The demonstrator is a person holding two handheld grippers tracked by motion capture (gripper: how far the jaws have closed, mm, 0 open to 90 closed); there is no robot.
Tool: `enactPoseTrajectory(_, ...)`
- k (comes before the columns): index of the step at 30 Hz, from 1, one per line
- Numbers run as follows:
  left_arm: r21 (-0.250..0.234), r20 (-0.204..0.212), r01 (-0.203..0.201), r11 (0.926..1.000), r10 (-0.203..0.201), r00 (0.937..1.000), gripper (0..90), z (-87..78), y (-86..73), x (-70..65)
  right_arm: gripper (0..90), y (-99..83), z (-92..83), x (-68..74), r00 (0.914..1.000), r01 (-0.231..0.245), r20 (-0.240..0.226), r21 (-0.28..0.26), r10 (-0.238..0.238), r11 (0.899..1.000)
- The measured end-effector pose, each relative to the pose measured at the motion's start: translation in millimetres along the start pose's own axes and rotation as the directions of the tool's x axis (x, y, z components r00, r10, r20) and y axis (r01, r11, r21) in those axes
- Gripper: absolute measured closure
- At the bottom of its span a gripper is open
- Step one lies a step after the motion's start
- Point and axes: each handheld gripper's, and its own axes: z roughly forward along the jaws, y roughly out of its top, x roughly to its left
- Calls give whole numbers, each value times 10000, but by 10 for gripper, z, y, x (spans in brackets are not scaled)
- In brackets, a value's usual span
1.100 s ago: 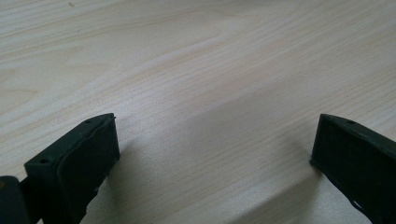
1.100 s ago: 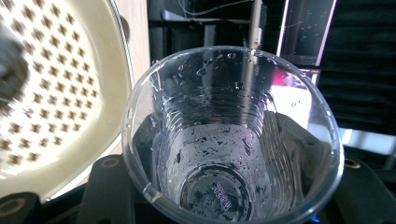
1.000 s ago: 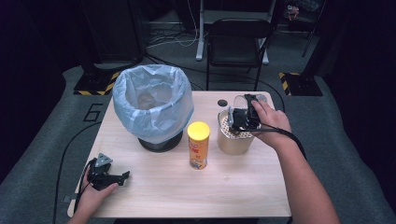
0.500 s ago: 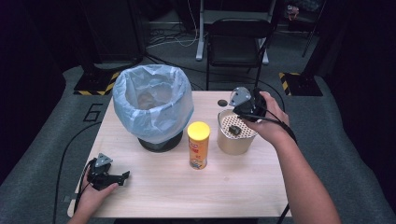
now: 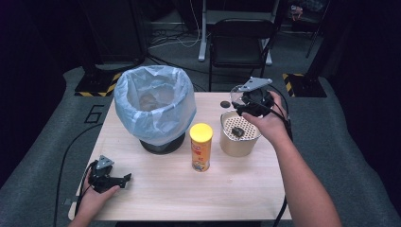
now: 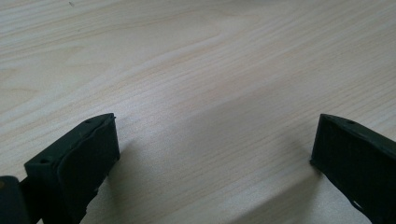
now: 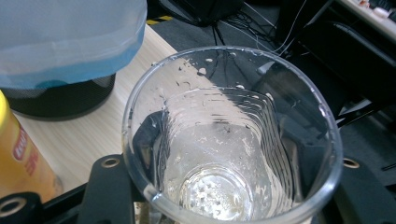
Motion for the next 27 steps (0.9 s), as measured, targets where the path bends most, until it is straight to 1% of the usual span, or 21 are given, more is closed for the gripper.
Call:
enactPoseTrajectory(3,1,1,3,10000,-3,10000,7,0,0,0,424,30,-21,-12,9979,-504,-412,2,504,9987)
enactPoseTrajectory(5,4,-1,-1,10000,1,10000,7,0,0,0,424,54,-32,-24,9962,-639,-584,43,641,9979)
enactPoseTrajectory(7,-2,-2,2,10000,-2,10000,7,0,0,0,425,64,-34,-49,9903,-1041,-924,58,1042,9946)
enactPoseTrajectory(8,0,2,5,10000,-5,10000,7,0,0,0,425,64,-36,-58,9874,-1223,-1006,53,1222,9925)
enactPoseTrajectory(12,7,-3,-8,10000,8,10000,7,0,0,0,426,58,-28,-106,9785,-1542,-1385,5,1528,9880)
enactPoseTrajectory(14,6,-5,-13,10000,13,10000,7,0,0,1,426,62,-26,-112,9771,-1601,-1410,54,1592,9871)
enactPoseTrajectory(15,15,-4,-17,10000,17,10000,7,-1,0,1,426,64,-23,-118,9748,-1659,-1502,63,1649,9861)
enactPoseTrajectory(16,10,-5,-12,10000,12,10000,7,-1,0,1,426,70,-24,-116,9666,-1930,-1687,159,1929,9811)
enactPoseTrajectory(17,-1,-4,-1,10000,1,10000,7,0,0,0,426,76,-25,-131,9651,-1901,-1808,129,1893,9817)
enactPoseTrajectory(19,-1,-3,-4,10000,4,10000,7,0,0,1,427,126,-60,-138,9629,-1998,-1814,179,1997,9797)
enactPoseTrajectory(20,-1,-3,-5,10000,5,10000,8,0,0,1,427,178,-100,-148,9641,-1963,-1795,160,1959,9804)
enactPoseTrajectory(22,-16,49,93,10000,-93,9999,7,3,-2,-6,426,282,-169,-159,9620,-2052,-1853,-53,2007,9787)
enactPoseTrajectory(23,-13,46,103,9999,-103,9999,7,2,-2,-6,426,328,-197,-152,9579,-2193,-1909,-34,2147,9756)
enactPoseTrajectory(24,-13,31,88,10000,-88,10000,7,2,-2,-6,426,386,-218,-152,9594,-2094,-1954,-109,2033,9778)
enactPoseTrajectory(25,8,-11,-36,10000,36,10000,7,-1,0,3,425,444,-229,-141,9623,-1986,-1933,-198,1912,9799)
enactPoseTrajectory(27,-1,6,0,10000,0,10000,7,-1,0,0,424,561,-236,-100,9625,-1953,-1971,-267,1864,9804)
